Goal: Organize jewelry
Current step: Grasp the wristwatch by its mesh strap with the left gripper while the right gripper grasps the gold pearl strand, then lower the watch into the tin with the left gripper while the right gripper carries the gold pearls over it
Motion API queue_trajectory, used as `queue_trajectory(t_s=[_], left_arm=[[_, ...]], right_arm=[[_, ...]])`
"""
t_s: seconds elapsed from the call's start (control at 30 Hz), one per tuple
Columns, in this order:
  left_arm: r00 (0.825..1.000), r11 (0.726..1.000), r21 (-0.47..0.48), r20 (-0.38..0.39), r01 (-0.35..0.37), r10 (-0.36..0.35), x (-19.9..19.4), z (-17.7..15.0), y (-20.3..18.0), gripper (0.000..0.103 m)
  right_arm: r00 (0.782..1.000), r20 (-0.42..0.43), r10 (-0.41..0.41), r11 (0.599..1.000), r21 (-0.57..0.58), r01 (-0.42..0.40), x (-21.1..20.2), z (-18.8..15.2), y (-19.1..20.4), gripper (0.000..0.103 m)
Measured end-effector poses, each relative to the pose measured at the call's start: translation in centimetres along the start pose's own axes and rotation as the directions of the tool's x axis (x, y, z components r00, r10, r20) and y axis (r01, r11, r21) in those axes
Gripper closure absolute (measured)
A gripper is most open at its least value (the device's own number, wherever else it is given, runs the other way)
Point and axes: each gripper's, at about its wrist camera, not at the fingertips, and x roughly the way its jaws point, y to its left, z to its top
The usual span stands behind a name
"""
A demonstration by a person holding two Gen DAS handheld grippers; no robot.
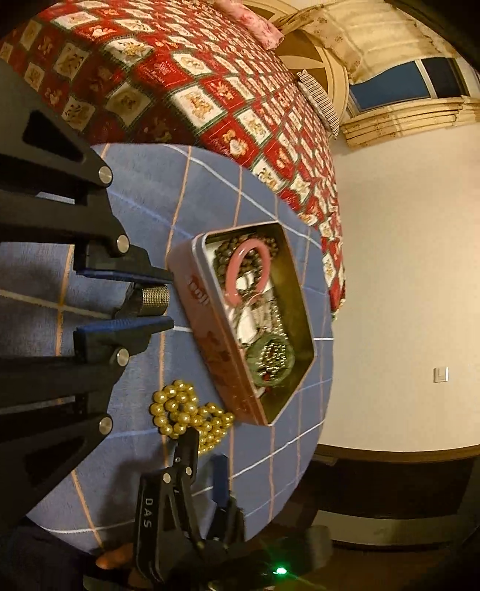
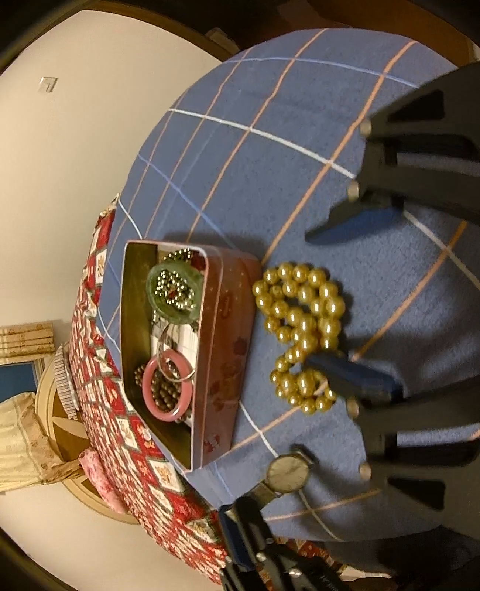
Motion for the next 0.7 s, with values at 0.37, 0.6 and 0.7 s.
queue_trajectory(t_s=[0.37,0.6,0.7], left_arm=[[1.0,1.0,-0.014,0.023,0.012,-0.012,-1.2,0.8,0.1,0.086],[0.999,1.0,-0.03,0.051,-0.001,0.002,-2.2,2.1,0.9,0.086],[0.998,0.999,-0.036,0.06,-0.012,0.014,-2.5,2.5,1.1,0.086]], right_arm=[[0.998,0.057,-0.013,0.999,-0.035,0.015,-1.7,0.0,0.9,0.09],[0.99,0.13,-0.046,0.997,-0.059,0.054,-4.2,1.2,1.4,0.09],[0.986,0.152,-0.074,0.993,-0.076,0.086,-4.9,1.6,1.7,0.09]])
